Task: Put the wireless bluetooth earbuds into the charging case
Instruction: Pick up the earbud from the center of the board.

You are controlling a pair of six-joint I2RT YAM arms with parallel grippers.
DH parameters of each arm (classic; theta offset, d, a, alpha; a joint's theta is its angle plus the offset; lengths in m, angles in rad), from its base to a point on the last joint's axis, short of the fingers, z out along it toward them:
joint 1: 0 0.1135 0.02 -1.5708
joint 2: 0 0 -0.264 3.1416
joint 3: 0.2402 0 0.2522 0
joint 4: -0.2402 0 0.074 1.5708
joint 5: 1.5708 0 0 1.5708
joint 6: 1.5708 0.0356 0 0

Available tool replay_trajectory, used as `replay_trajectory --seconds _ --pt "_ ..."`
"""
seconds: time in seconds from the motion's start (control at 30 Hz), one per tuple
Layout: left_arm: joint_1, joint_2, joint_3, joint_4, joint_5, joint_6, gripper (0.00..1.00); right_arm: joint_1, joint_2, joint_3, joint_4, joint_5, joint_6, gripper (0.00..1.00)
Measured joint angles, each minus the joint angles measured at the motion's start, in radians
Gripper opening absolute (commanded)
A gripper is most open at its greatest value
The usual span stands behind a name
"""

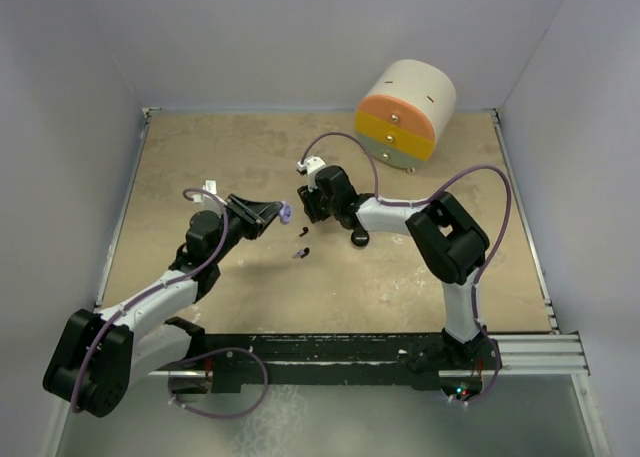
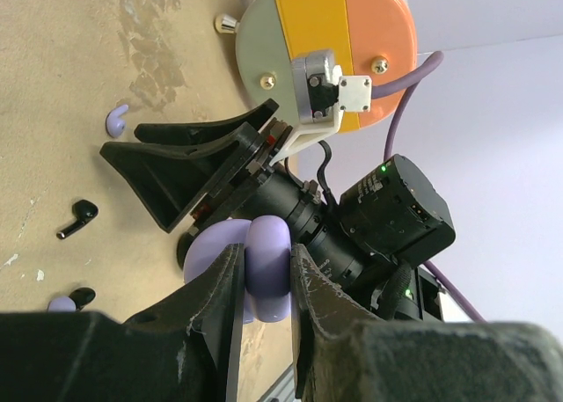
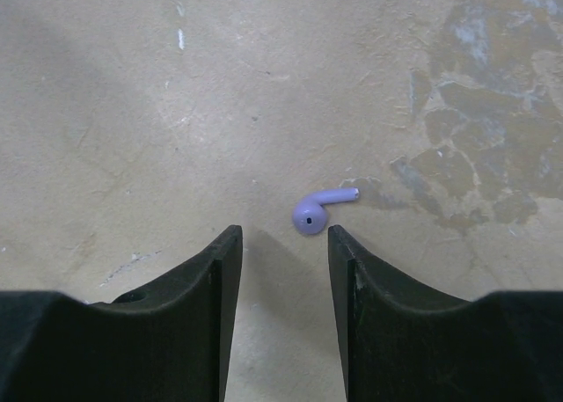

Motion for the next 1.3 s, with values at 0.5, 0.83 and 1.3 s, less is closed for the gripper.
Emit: replay_trajectory --seconds 0.5,0.83,1.3 --pt "0.001 -0.003 0.0 0.0 0.0 0.0 0.0 -0.01 -0.011 0.04 -0.059 0.037 0.005 0.45" --pt "0.007 -0.004 0.0 0.0 0.0 0.0 0.0 -0.023 0.015 0.049 -0.058 0.013 0.008 0.44" --pt "0.014 -0.004 0.0 0.0 0.001 0.0 0.0 -0.023 0.051 0.057 -0.047 -0.012 0.016 0.41"
